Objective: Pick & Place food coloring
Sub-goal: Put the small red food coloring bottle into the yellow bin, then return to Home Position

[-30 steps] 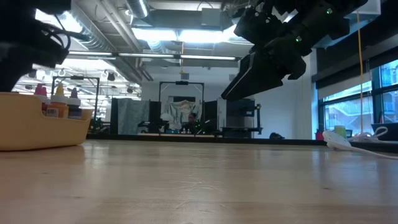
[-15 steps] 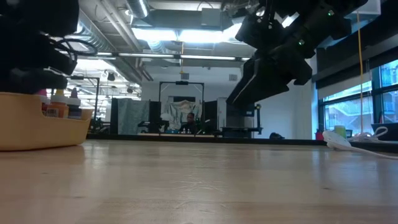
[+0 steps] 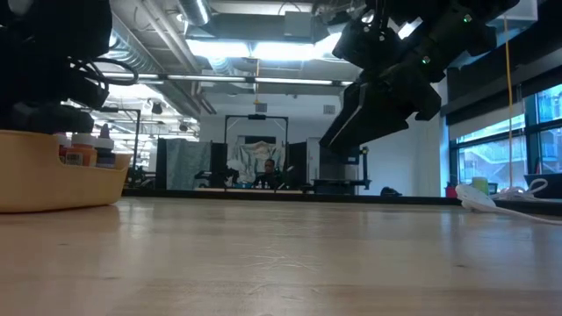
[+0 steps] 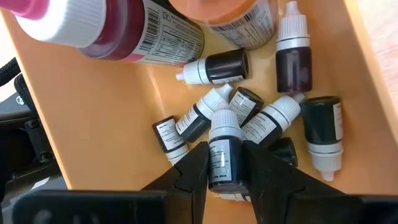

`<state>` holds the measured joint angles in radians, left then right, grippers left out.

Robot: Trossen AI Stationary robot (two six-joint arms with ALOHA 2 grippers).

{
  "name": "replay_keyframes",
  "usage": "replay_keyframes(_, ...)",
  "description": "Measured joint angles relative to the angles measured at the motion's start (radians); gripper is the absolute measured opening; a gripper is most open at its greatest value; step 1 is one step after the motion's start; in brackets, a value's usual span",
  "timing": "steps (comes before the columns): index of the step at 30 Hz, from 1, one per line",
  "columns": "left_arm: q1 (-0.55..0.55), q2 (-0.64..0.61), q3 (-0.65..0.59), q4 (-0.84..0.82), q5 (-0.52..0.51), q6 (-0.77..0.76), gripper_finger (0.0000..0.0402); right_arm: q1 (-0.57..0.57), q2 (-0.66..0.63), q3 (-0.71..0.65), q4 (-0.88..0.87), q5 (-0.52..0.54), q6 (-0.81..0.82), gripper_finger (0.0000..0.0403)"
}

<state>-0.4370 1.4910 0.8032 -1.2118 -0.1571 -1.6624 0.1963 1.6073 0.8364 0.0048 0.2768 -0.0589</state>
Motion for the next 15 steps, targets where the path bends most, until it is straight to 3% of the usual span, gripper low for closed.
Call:
replay_keyframes(11, 0.0, -0.001, 0.0, -0.001, 0.008, 0.053, 0.0127, 0.0, 0.0, 0.0, 0.0, 0.0, -0.001, 0.0289)
replay_keyframes(15, 0.001, -0.014, 0.0, -0.003, 0.087, 0.094, 0.0138, 0.0, 0.0, 0.0, 0.0, 0.002, -0.008, 0.0289)
